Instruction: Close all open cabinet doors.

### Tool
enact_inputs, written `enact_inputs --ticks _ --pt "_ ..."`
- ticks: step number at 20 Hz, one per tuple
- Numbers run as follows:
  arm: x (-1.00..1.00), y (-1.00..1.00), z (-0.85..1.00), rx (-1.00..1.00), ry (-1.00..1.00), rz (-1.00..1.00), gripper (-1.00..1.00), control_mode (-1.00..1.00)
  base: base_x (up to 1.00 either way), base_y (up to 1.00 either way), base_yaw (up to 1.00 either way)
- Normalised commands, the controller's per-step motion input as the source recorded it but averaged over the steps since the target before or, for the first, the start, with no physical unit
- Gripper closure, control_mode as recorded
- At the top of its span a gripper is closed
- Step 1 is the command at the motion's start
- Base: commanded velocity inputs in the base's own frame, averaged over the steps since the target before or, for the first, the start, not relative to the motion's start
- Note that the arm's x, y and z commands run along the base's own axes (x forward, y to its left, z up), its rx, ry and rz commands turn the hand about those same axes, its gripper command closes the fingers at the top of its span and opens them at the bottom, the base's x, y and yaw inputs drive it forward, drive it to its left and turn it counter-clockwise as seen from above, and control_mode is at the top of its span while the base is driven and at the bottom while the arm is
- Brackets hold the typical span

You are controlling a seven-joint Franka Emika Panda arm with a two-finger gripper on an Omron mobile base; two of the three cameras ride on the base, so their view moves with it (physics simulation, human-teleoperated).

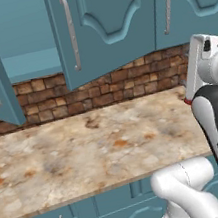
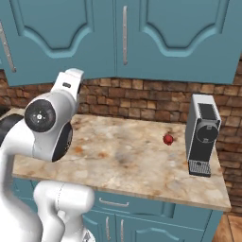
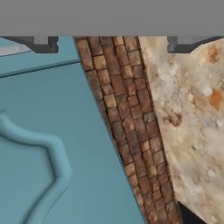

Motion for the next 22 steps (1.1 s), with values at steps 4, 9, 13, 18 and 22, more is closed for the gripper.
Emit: enact_inputs --ticks 4,9,13,18,22 --pt "-0.61 0.0 -0.11 0.0 0.0 0.0 -1.0 -1.0 0.0 0.0 0.0" --pt "-0.06 0.0 -0.01 0.0 0.0 0.0 -1.0 -1.0 0.0 0.0 0.0" --pt "-0.12 0.01 -0.04 0.0 0.0 0.0 -1.0 -1.0 0.0 0.0 0.0" --pt "-0.49 0.17 -0.13 0.0 0.0 -0.02 -1.0 -1.0 0.0 0.0 0.0" --pt "-0.14 0.1 -0.04 0.0 0.0 -0.01 -1.0 1.0 -0.46 0.38 -0.04"
